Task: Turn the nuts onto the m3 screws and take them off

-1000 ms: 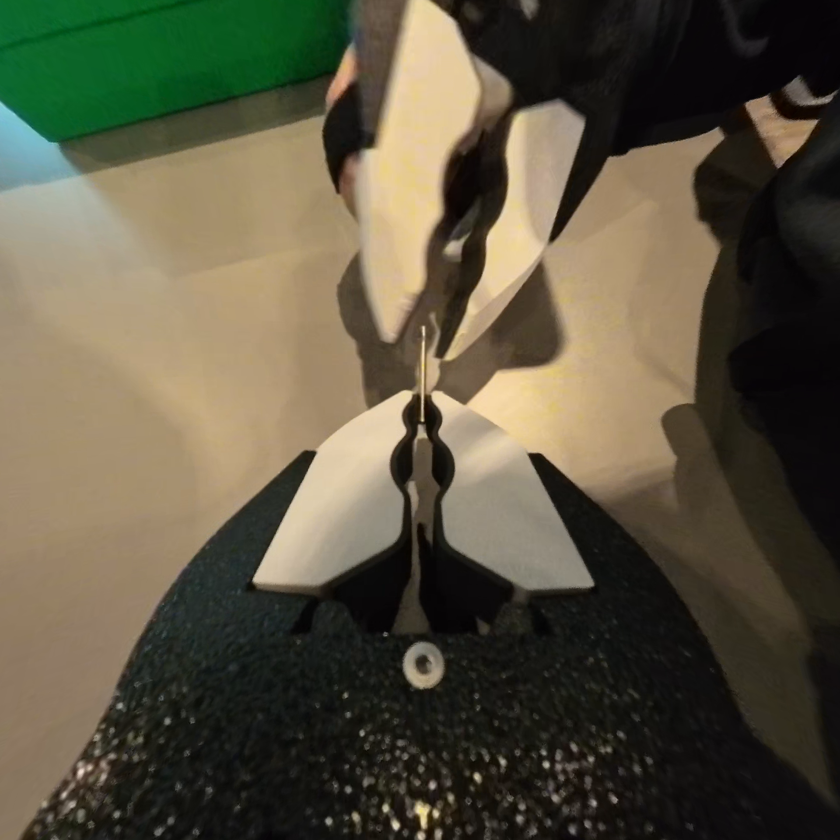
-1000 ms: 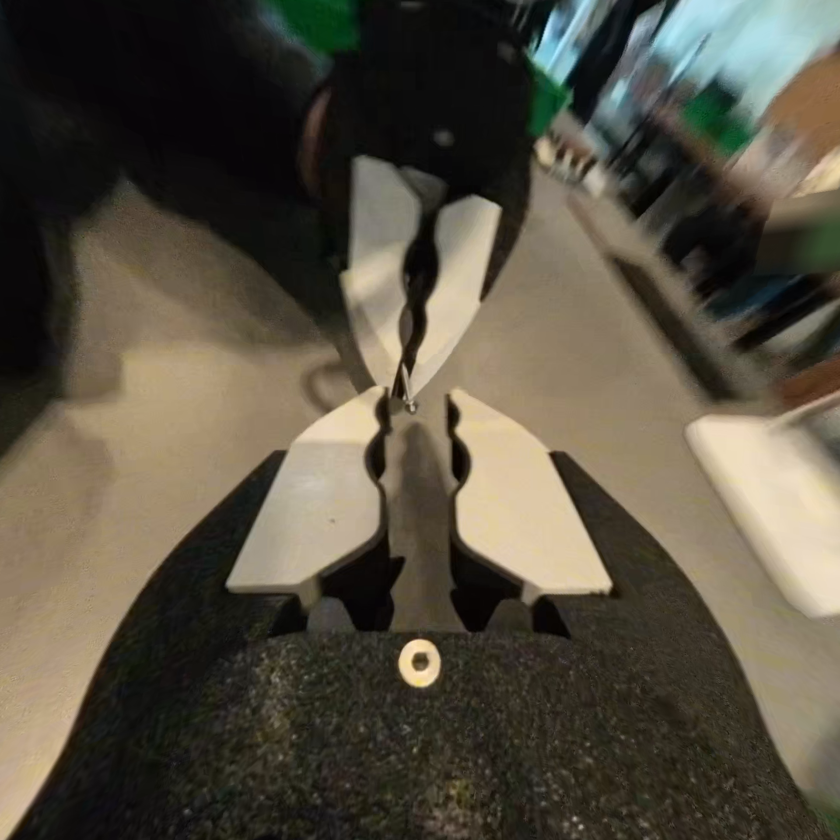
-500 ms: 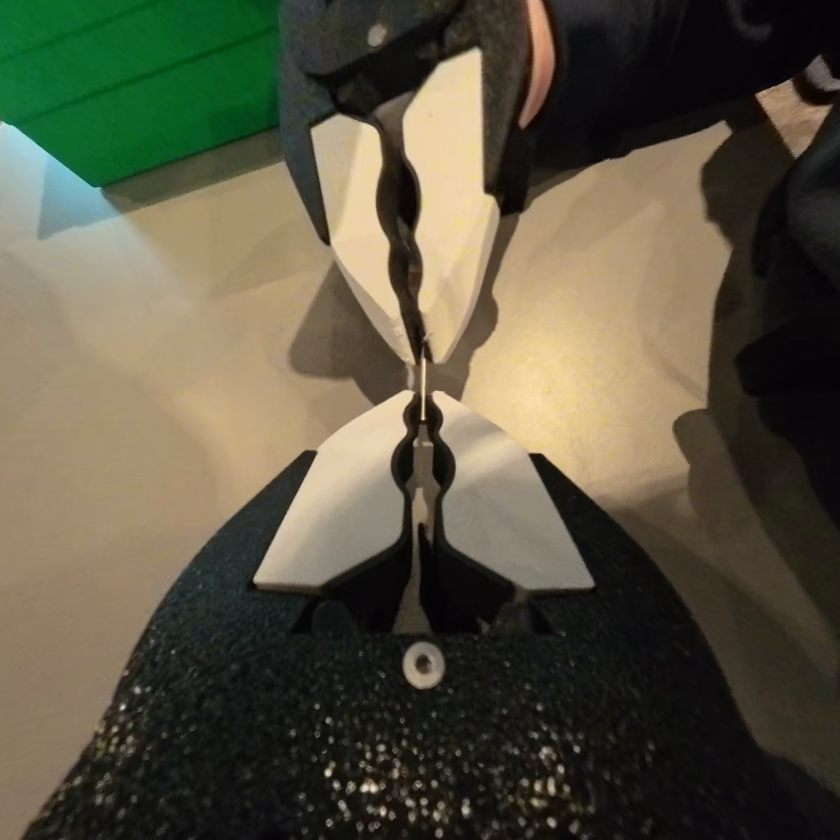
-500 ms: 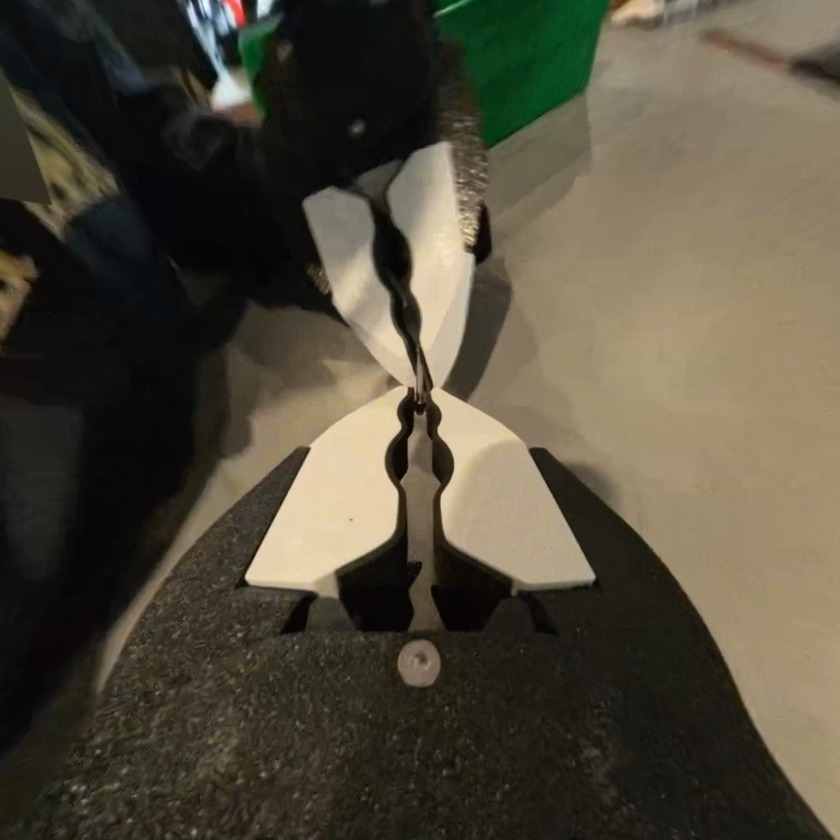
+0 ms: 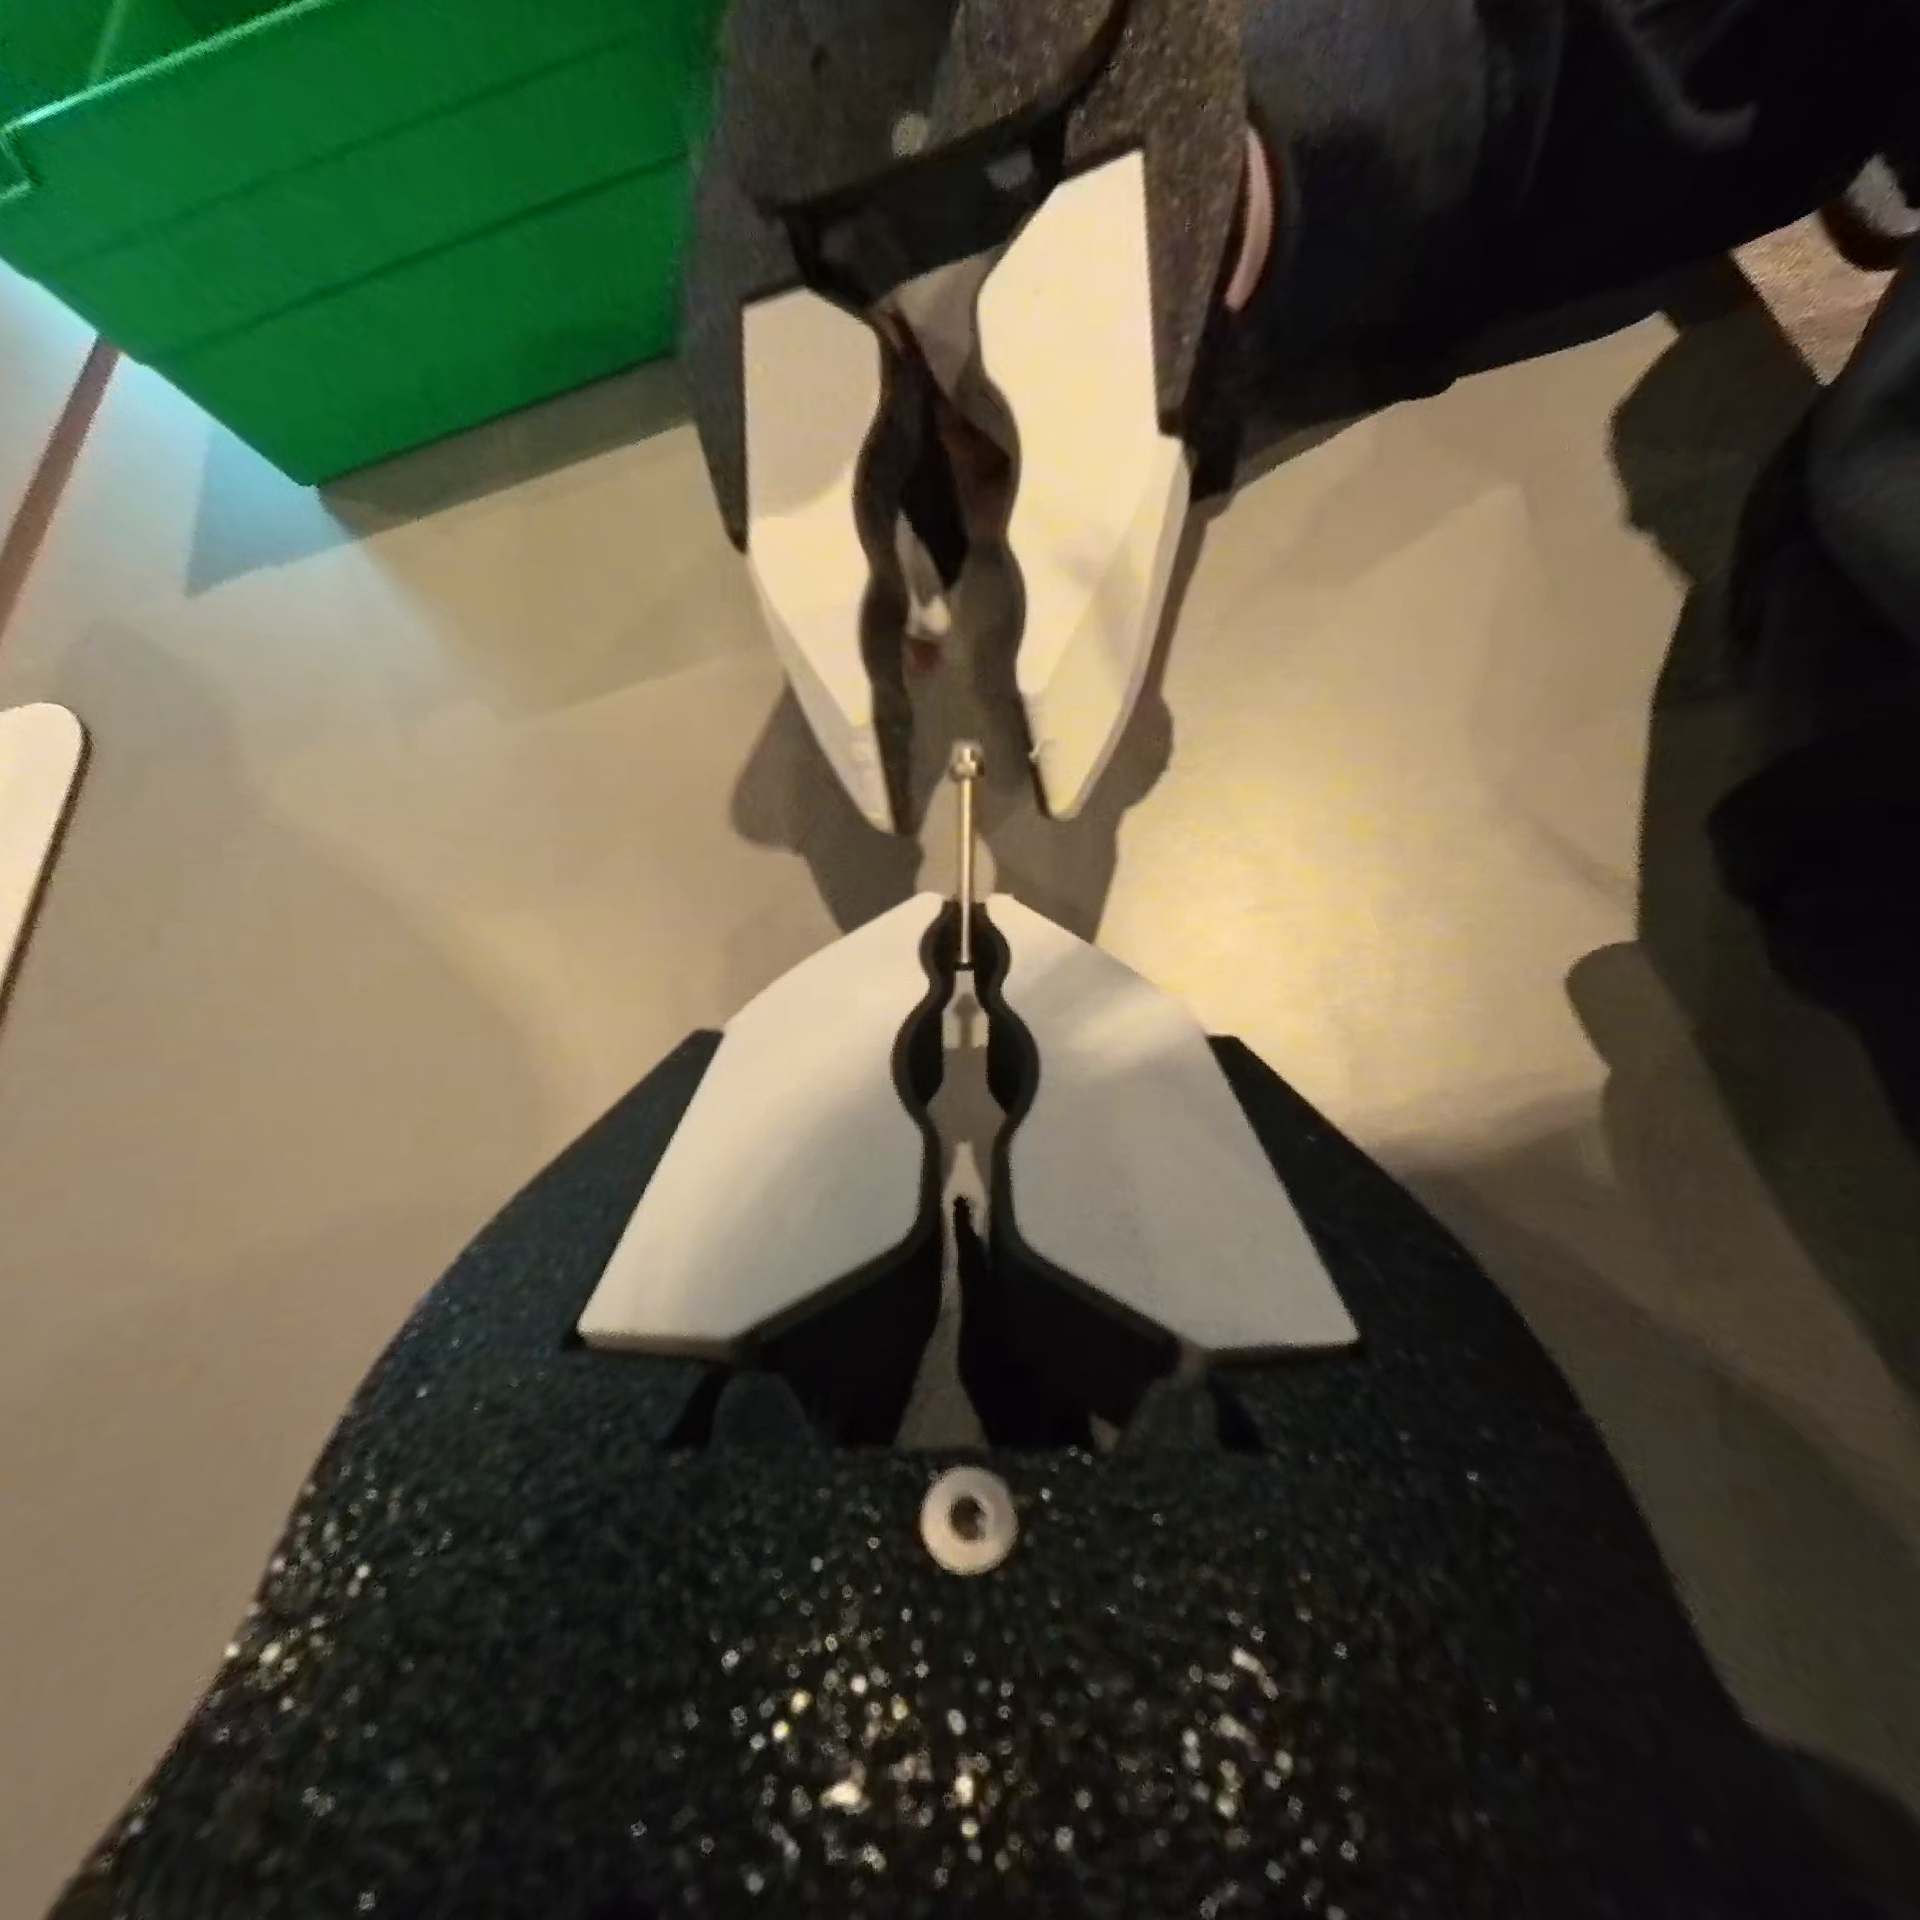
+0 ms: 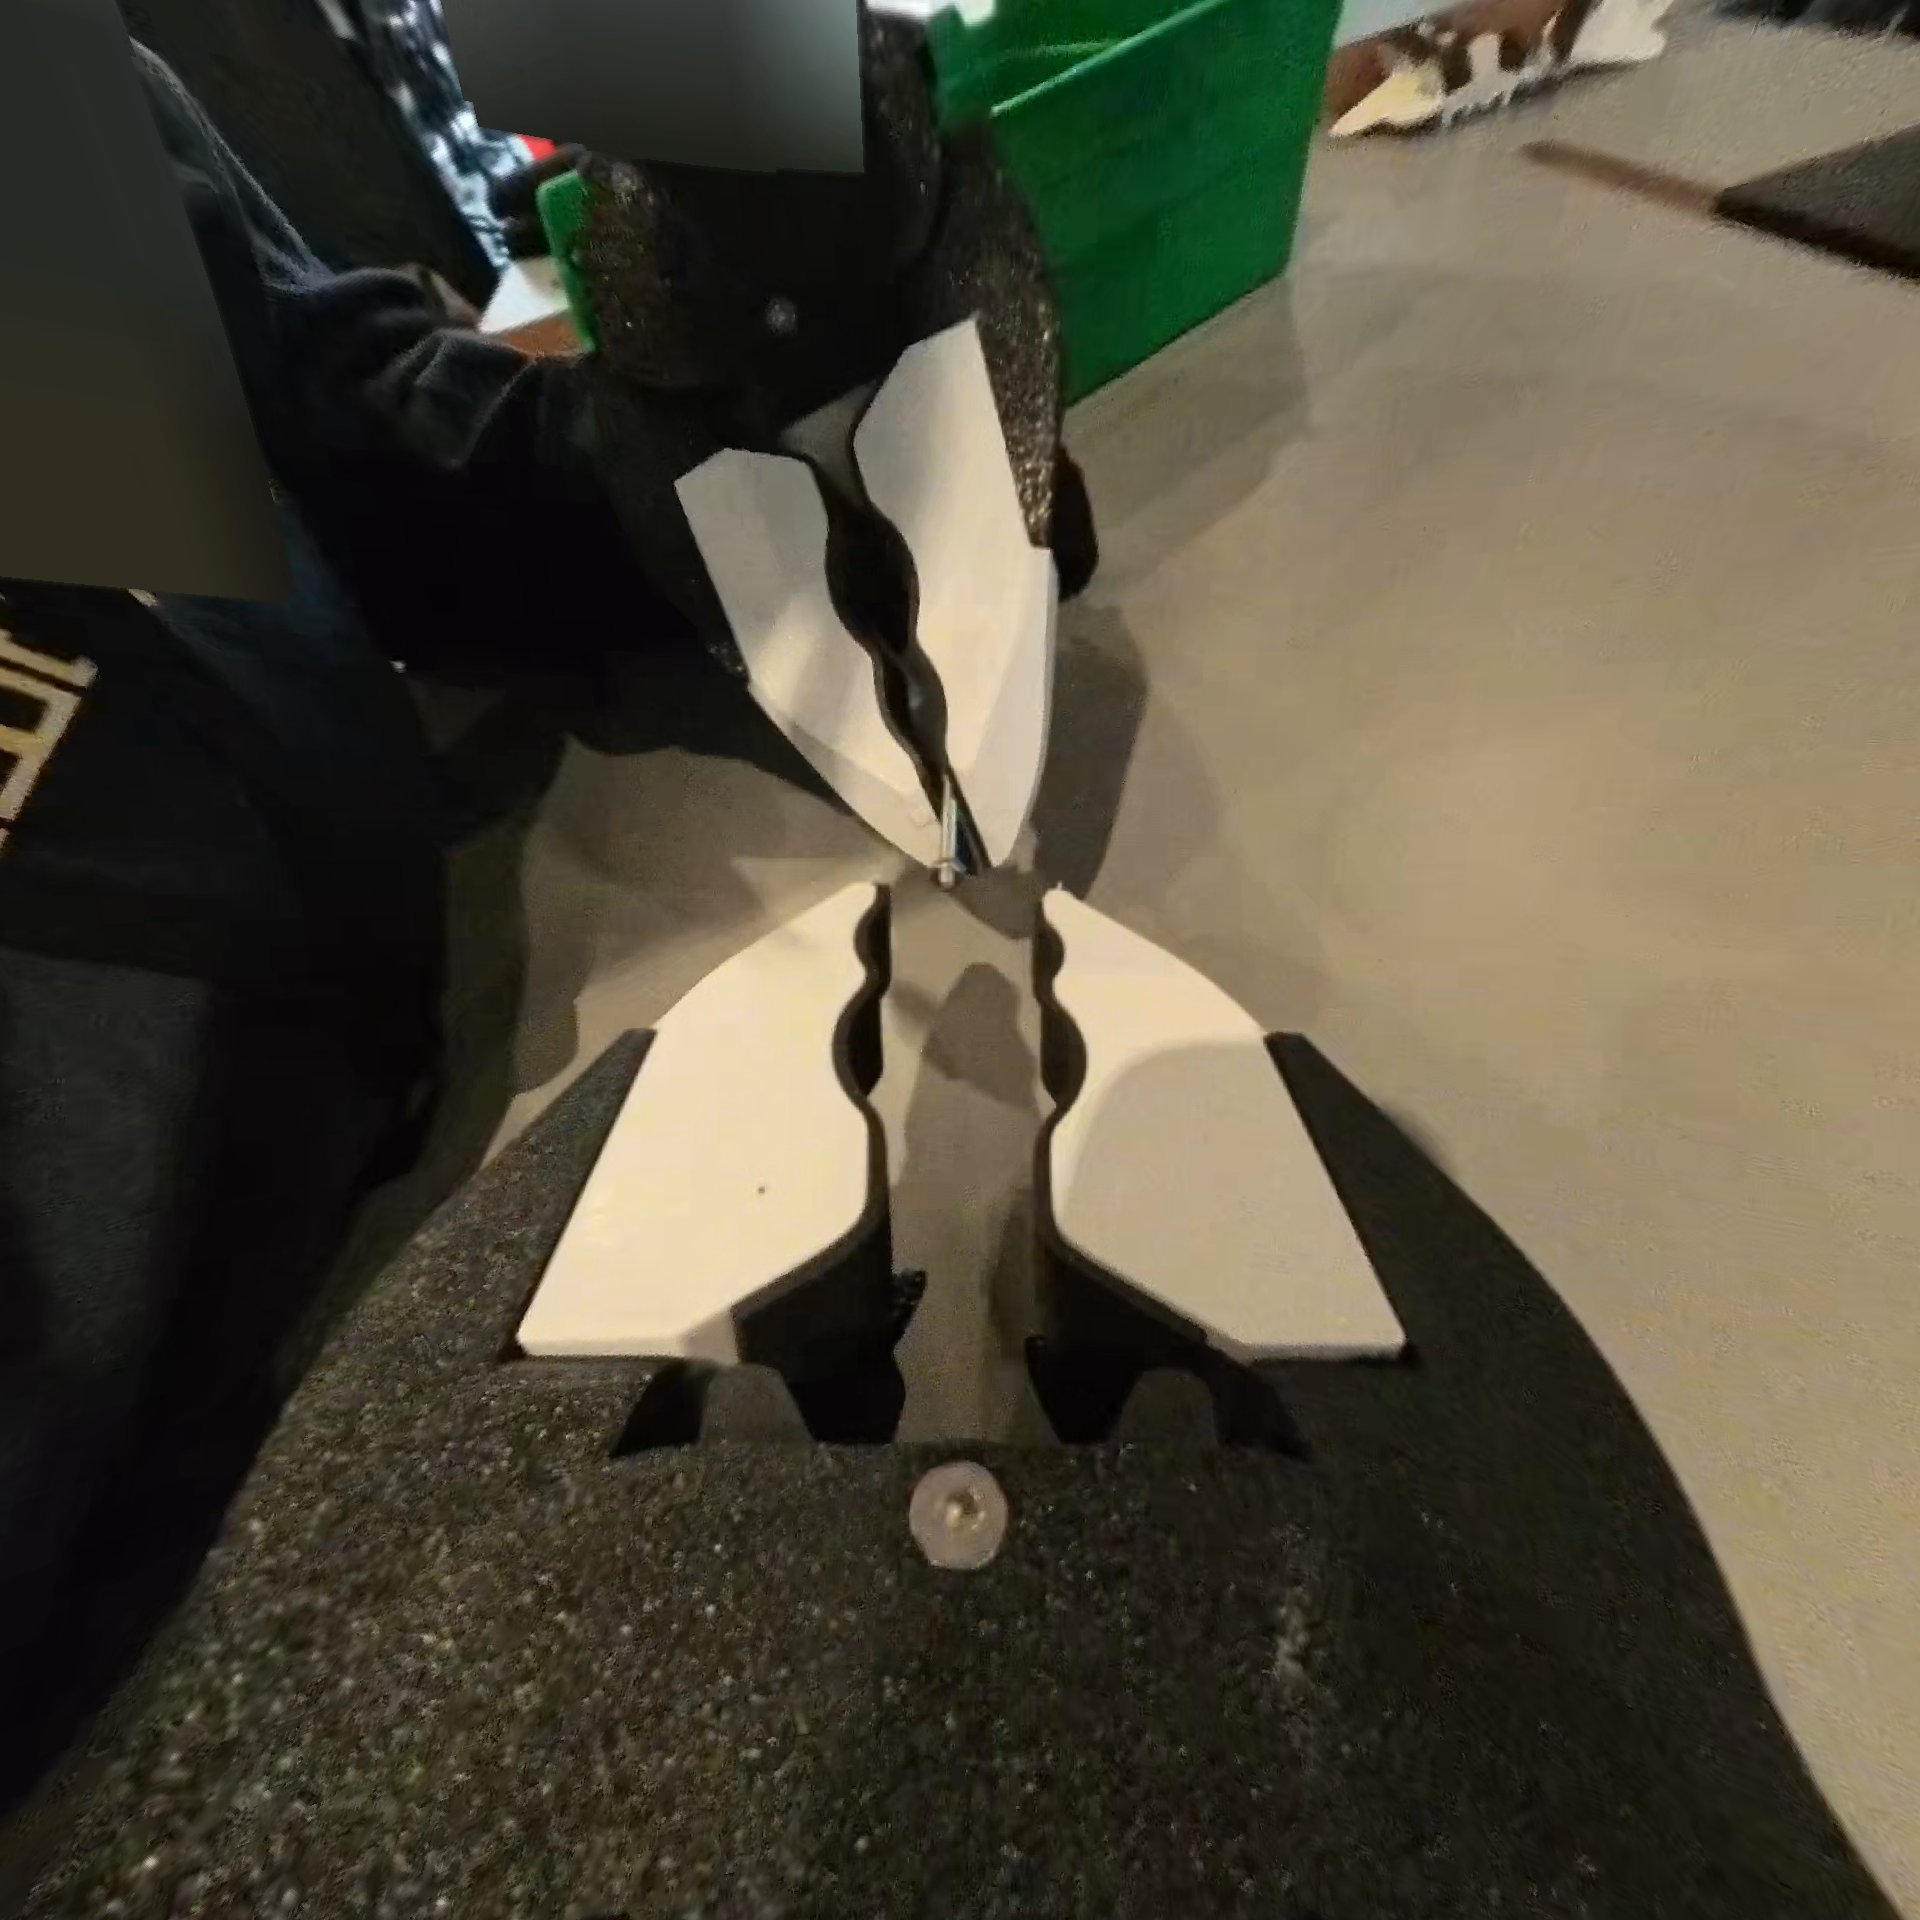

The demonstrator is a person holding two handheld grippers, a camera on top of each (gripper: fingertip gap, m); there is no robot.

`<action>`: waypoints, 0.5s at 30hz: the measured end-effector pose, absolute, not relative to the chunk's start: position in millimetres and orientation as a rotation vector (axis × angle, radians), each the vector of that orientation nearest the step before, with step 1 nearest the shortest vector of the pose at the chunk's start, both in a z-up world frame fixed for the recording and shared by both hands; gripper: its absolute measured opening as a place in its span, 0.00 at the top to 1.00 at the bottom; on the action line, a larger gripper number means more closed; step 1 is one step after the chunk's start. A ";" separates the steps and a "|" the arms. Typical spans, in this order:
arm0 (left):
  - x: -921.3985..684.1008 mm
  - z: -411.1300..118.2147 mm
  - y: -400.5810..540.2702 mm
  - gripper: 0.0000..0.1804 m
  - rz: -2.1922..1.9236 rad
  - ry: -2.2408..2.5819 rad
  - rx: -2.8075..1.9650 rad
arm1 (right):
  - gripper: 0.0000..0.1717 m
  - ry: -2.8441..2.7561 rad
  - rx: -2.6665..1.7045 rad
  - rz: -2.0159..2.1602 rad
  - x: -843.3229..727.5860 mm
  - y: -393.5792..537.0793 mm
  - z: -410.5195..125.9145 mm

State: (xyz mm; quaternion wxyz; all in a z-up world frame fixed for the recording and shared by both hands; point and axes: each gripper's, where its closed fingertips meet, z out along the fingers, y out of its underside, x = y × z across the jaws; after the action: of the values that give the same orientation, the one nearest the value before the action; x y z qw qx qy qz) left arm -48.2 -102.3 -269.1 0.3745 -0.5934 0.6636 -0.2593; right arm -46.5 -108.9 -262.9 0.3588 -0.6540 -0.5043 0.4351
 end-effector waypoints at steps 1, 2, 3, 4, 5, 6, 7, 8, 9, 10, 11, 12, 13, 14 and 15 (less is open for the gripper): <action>-48.4 -270.3 -102.4 0.99 -0.655 1.707 -1.523 | 0.86 -1.303 -1.687 1.132 -47.8 -109.9 -262.7; -48.8 -272.5 -102.3 0.99 -0.650 1.716 -1.531 | 0.86 -1.302 -1.665 1.139 -49.3 -111.2 -259.8; -49.2 -274.4 -102.0 0.99 -0.649 1.719 -1.539 | 0.87 -1.305 -1.651 1.150 -50.3 -113.2 -258.0; -49.5 -275.5 -101.6 0.99 -0.651 1.719 -1.547 | 0.87 -1.323 -1.649 1.152 -50.7 -115.7 -258.6; -49.9 -276.1 -101.6 0.99 -0.657 1.719 -1.553 | 0.87 -1.337 -1.641 1.138 -51.1 -116.6 -259.6; -49.9 -276.3 -101.8 0.99 -0.666 1.719 -1.557 | 0.87 -1.351 -1.621 1.116 -51.0 -117.2 -259.5; -49.6 -276.4 -102.3 0.99 -0.672 1.718 -1.560 | 0.87 -1.365 -1.602 1.092 -50.9 -117.5 -258.9; -49.2 -276.7 -102.9 0.99 -0.676 1.719 -1.562 | 0.87 -1.374 -1.581 1.067 -50.9 -117.4 -257.8; -48.7 -277.2 -103.6 0.99 -0.679 1.722 -1.562 | 0.88 -1.384 -1.563 1.045 -50.9 -117.5 -257.2; -48.9 -278.3 -103.3 0.99 -0.671 1.725 -1.567 | 0.90 -1.390 -1.531 1.042 -51.5 -119.3 -254.5; -49.6 -280.6 -101.6 0.99 -0.651 1.727 -1.579 | 0.93 -1.414 -1.478 1.070 -52.8 -126.2 -250.1; -50.6 -282.6 -100.2 0.99 -0.635 1.732 -1.584 | 0.94 -1.418 -1.449 1.064 -54.1 -128.7 -247.3; -50.9 -282.6 -99.7 0.99 -0.639 1.728 -1.585 | 0.94 -1.423 -1.455 1.012 -54.0 -126.1 -249.1; -50.8 -281.1 -99.6 0.99 -0.655 1.717 -1.586 | 0.92 -1.421 -1.483 0.949 -52.5 -120.3 -253.0; -51.1 -279.5 -98.9 0.99 -0.664 1.706 -1.587 | 0.90 -1.405 -1.519 0.906 -50.5 -114.2 -256.3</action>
State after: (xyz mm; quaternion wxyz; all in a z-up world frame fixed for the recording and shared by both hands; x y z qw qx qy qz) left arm -51.1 -98.9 -279.5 0.3516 -0.6132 0.6592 -0.2566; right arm -50.5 -114.2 -256.3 0.4270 -0.6080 -0.5625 0.3627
